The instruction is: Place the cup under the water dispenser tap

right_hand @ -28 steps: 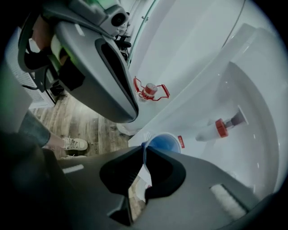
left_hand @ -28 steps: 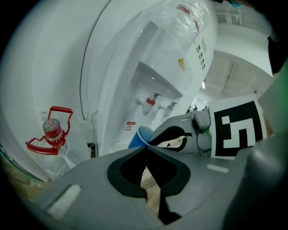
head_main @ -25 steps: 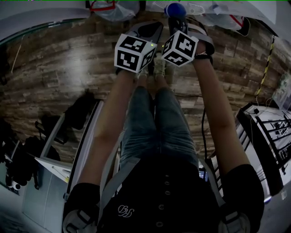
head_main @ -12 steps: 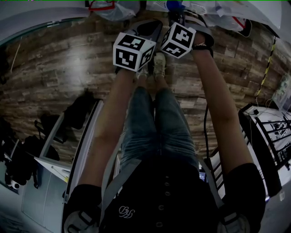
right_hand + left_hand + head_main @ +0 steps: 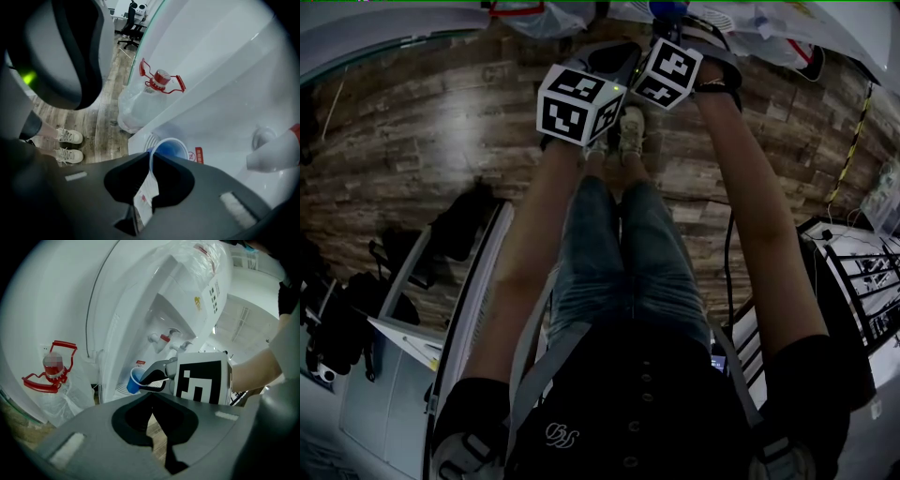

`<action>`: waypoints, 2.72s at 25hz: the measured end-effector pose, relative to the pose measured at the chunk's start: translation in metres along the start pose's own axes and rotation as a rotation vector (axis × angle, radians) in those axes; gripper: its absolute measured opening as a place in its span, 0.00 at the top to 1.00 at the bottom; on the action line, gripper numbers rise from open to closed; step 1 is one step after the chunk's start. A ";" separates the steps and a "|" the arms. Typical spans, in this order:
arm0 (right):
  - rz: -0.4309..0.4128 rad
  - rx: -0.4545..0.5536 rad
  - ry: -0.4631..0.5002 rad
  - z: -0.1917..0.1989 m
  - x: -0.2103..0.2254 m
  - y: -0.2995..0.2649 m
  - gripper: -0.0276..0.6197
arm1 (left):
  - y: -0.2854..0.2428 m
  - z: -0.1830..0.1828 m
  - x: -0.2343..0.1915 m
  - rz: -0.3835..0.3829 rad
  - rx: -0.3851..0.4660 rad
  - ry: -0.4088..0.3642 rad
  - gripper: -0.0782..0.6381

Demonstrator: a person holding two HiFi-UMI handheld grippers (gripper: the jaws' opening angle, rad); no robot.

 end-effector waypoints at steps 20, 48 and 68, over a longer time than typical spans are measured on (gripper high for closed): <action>-0.007 0.055 -0.131 0.009 -0.015 0.021 0.63 | 0.007 -0.002 0.010 0.016 -0.039 -0.024 0.90; 0.052 0.257 -0.411 0.007 -0.003 0.192 0.66 | 0.080 -0.069 0.088 0.050 -0.020 -0.186 0.89; 0.105 0.433 -0.778 0.007 0.042 0.314 0.79 | 0.154 -0.113 0.148 0.079 0.047 -0.241 0.90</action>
Point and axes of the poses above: the fingertips, and each gripper's own axes: y backward along the fingers, x to its right, z out of its underside, the point moved 10 cm from there along y, backward along the fingers, and after that the axes turned 7 degrees about y, right-handed, at the moved point
